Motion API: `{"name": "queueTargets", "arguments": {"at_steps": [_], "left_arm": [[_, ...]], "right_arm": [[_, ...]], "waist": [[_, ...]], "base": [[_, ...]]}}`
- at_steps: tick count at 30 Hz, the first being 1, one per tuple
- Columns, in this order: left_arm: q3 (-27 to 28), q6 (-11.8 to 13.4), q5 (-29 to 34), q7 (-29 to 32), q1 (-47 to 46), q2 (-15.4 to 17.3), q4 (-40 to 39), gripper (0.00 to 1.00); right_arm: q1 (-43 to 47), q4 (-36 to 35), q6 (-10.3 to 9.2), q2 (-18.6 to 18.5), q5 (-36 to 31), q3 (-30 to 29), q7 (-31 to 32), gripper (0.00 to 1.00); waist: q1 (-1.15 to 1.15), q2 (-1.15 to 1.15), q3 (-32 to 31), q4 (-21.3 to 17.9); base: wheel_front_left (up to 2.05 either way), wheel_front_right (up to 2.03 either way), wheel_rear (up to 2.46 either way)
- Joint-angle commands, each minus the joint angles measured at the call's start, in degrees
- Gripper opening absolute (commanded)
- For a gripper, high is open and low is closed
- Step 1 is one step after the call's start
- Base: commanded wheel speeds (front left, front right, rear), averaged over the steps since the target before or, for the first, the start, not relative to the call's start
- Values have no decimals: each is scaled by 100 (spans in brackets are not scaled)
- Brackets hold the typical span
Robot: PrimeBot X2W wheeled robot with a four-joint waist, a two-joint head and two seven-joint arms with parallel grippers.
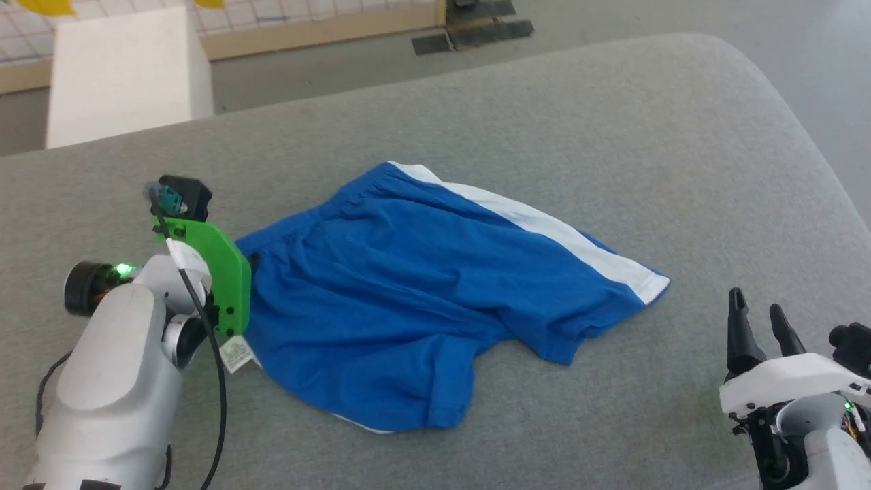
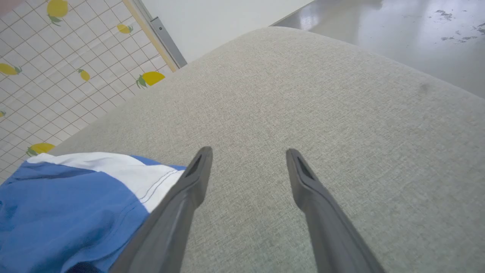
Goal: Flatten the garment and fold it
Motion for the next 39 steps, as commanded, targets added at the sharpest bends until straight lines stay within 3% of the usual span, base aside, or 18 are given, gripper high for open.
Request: {"name": "queueTargets", "arguments": {"at_steps": [1, 6, 7, 8, 14, 19, 24, 32, 33, 34, 36, 39], "left_arm": [[-40, 52, 95, 105, -80, 62, 136, 100], [-68, 101, 12, 422, -2, 58, 461, 100], [-65, 99, -27, 434, 10, 29, 488, 36], [-61, 103, -39, 386, 13, 14, 483, 0], [521, 163, -660, -329, -94, -249, 371, 0], [1190, 303, -1219, -777, -6, -240, 278, 0], [1736, 598, -1550, -1004, 922, -109, 98, 0], [1981, 711, -2085, -822, 2235, -607, -119, 0], [2021, 692, -2149, -870, 2292, -660, -209, 40], [2026, 673, -2142, -949, 2317, -673, -309, 100], [2076, 599, -2112, -1299, 2298, -706, -647, 100], [2016, 367, -1685, -2304, 2339, -618, -1374, 100]], "right_arm": [[75, -28, -9, -4, 54, 42, -63, 100], [97, -11, -9, -4, 101, 83, -159, 100], [108, -5, -9, -4, 94, 69, -177, 100], [110, 2, -9, -4, 83, 68, -187, 100], [61, 15, -9, -4, -38, 82, -167, 100], [46, -14, -9, -4, -159, 86, -52, 100], [133, -104, -9, -4, -258, 75, 99, 100], [181, -264, -9, -4, -307, 194, 261, 100], [183, -280, -9, -4, -316, 234, 283, 100], [186, -297, -9, -4, -325, 265, 296, 100], [197, -352, -9, -4, -355, 337, 331, 100], [213, -477, -9, -4, -373, 535, 400, 100]], "waist": [[0, 0, 313, -313], [0, 0, 391, -351], [0, 0, 395, -316], [0, 0, 392, -288], [0, 0, 219, 86], [0, 0, -71, 511], [0, 0, -323, 1000], [0, 0, -475, 1335], [0, 0, -498, 1355], [0, 0, -520, 1369], [0, 0, -573, 1402], [0, 0, -666, 1415]], "base": [[0, 0, 0], [0, 0, 0], [0, 0, 0], [0, 0, 0], [0, 0, 0], [0, 0, 0], [0, 0, 0], [0, 0, 0], [0, 0, 0], [0, 0, 0], [0, 0, 0], [0, 0, 0]]}}
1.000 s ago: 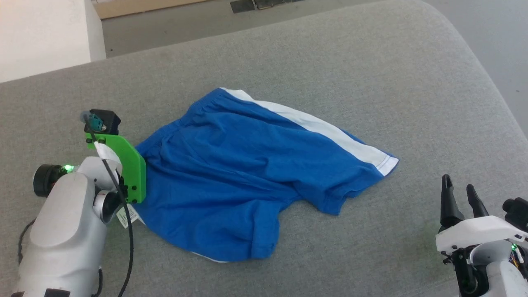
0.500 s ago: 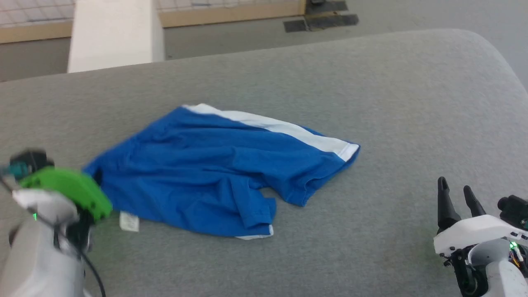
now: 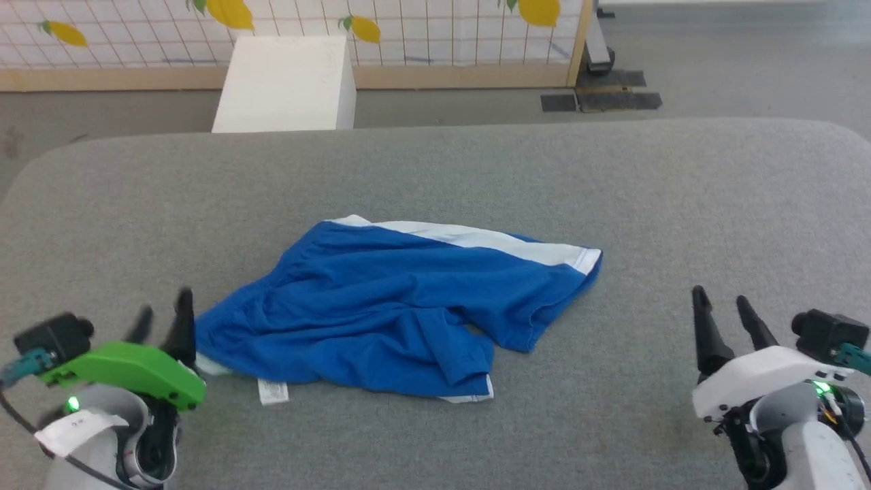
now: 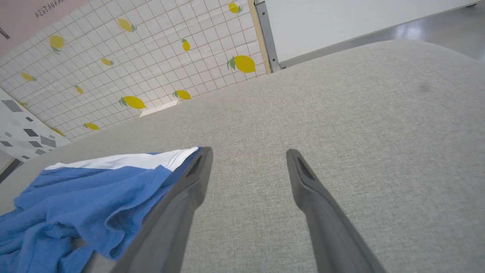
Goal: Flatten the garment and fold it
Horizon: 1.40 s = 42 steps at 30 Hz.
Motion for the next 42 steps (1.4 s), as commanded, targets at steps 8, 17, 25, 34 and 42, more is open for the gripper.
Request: {"name": "queueTargets", "arguments": {"at_steps": [8, 17, 25, 34, 42], "left_arm": [[-664, 85, 1789, -2044, 918, 42, -931, 100], [-607, 166, 2064, -2150, 1394, -407, -1192, 100], [-551, -62, 2198, -2152, 1202, -544, -1208, 100], [-503, -185, 2305, -2152, 1191, -670, -1235, 100], [-421, -237, 2363, -2153, 1247, -740, -1314, 100]], "right_arm": [[148, -294, -9, 0, 136, 1318, 617, 100], [-173, -251, -9, 0, 156, 3130, 2475, 100], [-597, 232, -9, 0, -1, 3657, 2732, 100], [-767, 540, -9, 0, 341, 3467, 2392, 0], [-637, 244, -9, 0, -102, 1425, 2045, 0]], "waist": [[0, 0, -176, 165], [0, 0, -15, 490], [0, 0, 163, 793], [0, 0, 149, 705], [0, 0, 84, 413]], "base": [[0, 0, 0], [0, 0, 0], [0, 0, 0], [0, 0, 0], [0, 0, 0]]}}
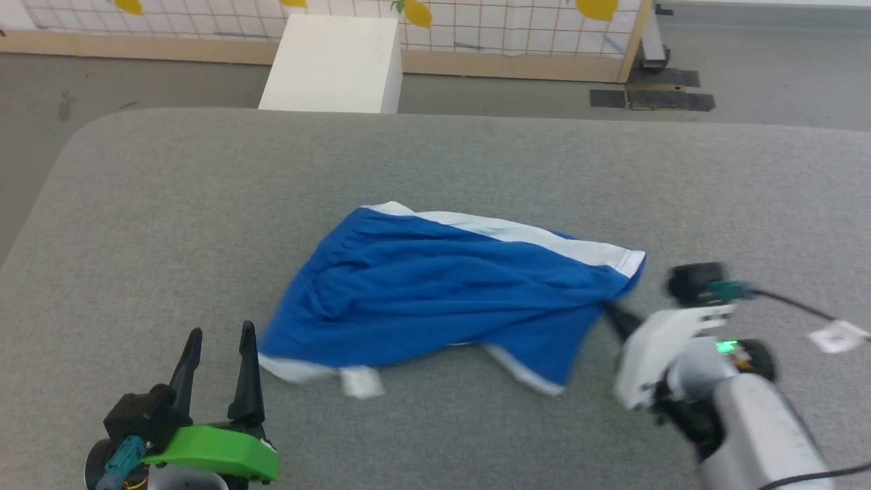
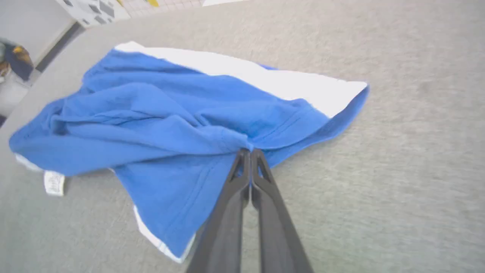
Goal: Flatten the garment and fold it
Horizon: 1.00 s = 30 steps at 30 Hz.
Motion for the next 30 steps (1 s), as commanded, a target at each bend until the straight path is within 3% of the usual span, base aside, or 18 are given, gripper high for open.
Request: {"name": "queueTargets", "arguments": {"at_steps": [1, 3, 7, 8, 9, 16, 21, 24, 26, 30], "left_arm": [[23, -28, 42, -20, -5, -11, -25, 100], [-2, -62, 51, -20, -33, -10, 4, 100], [-45, -99, 44, -20, -63, -13, 56, 100], [-53, -107, 39, -20, -68, -13, 78, 100], [-58, -116, 34, -20, -72, -11, 106, 100], [-103, -141, -30, -19, -74, -23, 174, 100], [-433, -185, -328, 389, -285, -109, 40, 100], [-677, -202, -486, 1120, -711, -97, 105, 100], [-848, -186, -592, 2232, -1422, -2, 404, 100], [-1003, -107, -518, 3579, -2420, 262, 1104, 100]], "right_arm": [[70, -104, -8, -14, -181, -327, -4, 0], [155, -341, -8, -14, -612, -1334, 102, 0], [288, -303, -8, -14, -1098, -2129, 397, 0], [308, -258, -8, -14, -1135, -2187, 433, 38], [318, -225, -8, -14, -1090, -2216, 398, 100], [598, -558, -8, -14, -298, -2291, -811, 100], [1184, -634, -8, -14, -16, -2404, -1350, 100], [1325, -643, -8, -14, 25, -2403, -1442, 100], [1289, -718, -8, -14, 20, -2345, -1446, 100], [1118, -849, -8, -14, 53, -2152, -1419, 100]], "waist": [[0, 0, -10, -100], [0, 0, 14, -161], [0, 0, 36, -213], [0, 0, 33, -220], [0, 0, 22, -232], [0, 0, -147, -299], [0, 0, -260, -393], [0, 0, -253, -511], [0, 0, -146, -682], [0, 0, 97, -999]], "base": [[0, 0, 0], [0, 0, 0], [0, 0, 0], [0, 0, 0], [0, 0, 0], [0, 0, 0], [0, 0, 0], [0, 0, 0], [0, 0, 0], [0, 0, 0]]}}
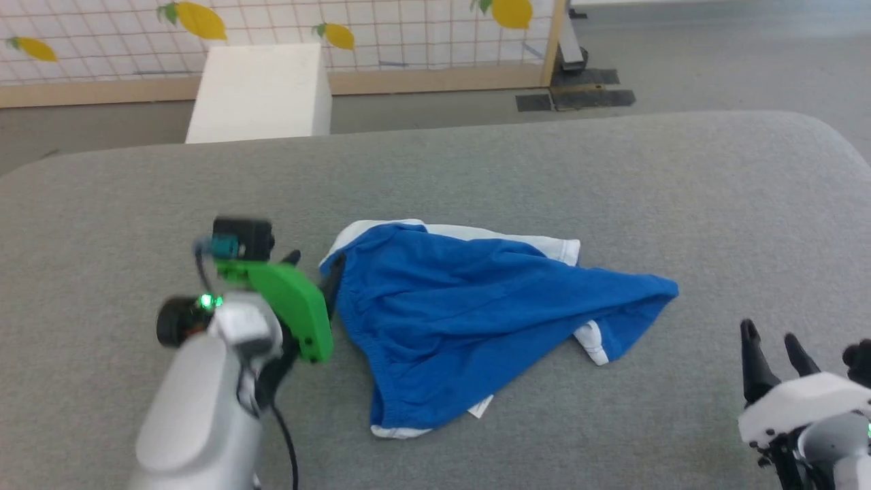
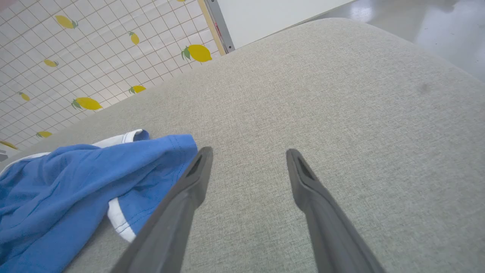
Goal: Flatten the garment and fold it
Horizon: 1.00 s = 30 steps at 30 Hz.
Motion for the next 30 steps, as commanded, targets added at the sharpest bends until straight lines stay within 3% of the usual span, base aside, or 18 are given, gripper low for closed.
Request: {"name": "queueTargets", "arguments": {"at_steps": [1, 5, 13, 14, 15, 22, 30], "left_arm": [[-52, 41, 41, 332, -290, 140, 246, 100], [-121, 90, 135, 1045, -881, 374, 957, 100], [-225, 39, 271, 1050, -1255, 720, 1733, 100], [-236, 33, 276, 1019, -1270, 742, 1770, 35], [-240, 29, 292, 955, -1292, 777, 1798, 0], [3, 18, 206, 371, -1823, 1152, 1938, 0], [377, 300, 261, -233, -2490, 1669, 1936, 0]], "right_arm": [[-139, -62, -9, 1, 43, 72, -4, 100], [-246, -112, -9, 1, 111, 235, -46, 100], [-254, -57, -9, 1, 273, 351, -330, 100], [-258, -43, -9, 1, 284, 357, -359, 100], [-261, -28, -9, 1, 289, 361, -386, 100], [-431, 84, -9, 1, 370, 550, -543, 100], [-541, -18, -9, 1, 365, 868, -634, 100]], "waist": [[0, 0, 297, -318], [0, 0, 593, -649], [0, 0, 1093, -975], [0, 0, 1114, -982], [0, 0, 1131, -987], [0, 0, 1269, -1052], [0, 0, 1540, -1087]], "base": [[0, 0, 0], [0, 0, 0], [0, 0, 0], [0, 0, 0], [0, 0, 0], [0, 0, 0], [0, 0, 0]]}}
